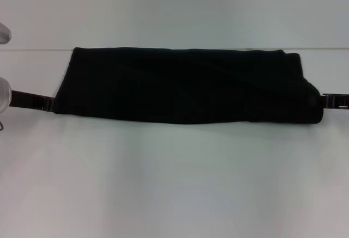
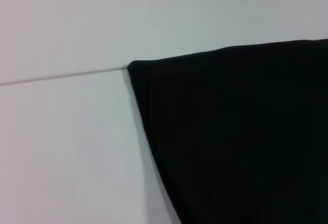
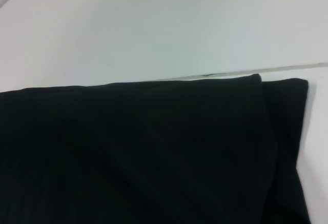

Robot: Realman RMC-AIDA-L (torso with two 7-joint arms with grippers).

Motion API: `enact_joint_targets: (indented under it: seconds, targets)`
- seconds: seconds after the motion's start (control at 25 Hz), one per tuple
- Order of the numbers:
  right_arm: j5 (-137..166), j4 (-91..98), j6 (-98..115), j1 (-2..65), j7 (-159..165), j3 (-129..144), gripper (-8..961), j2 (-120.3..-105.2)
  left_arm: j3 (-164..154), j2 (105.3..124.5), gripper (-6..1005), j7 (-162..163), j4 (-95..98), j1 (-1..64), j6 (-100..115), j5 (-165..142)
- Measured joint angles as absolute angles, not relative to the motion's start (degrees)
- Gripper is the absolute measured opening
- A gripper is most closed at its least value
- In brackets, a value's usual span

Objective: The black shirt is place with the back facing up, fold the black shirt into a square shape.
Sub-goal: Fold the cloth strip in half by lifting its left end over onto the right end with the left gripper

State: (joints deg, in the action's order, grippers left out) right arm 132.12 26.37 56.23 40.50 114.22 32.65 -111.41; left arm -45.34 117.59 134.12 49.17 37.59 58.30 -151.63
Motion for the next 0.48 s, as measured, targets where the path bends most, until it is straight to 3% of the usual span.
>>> enact_joint_targets:
  seconds: [0.48]
  targets:
    - [132.4, 26.4, 58.8, 39.4, 115.4, 32.8, 13, -109.82, -45.5, 118.01, 1, 133.6, 52.3, 36.1, 63.2, -153.1]
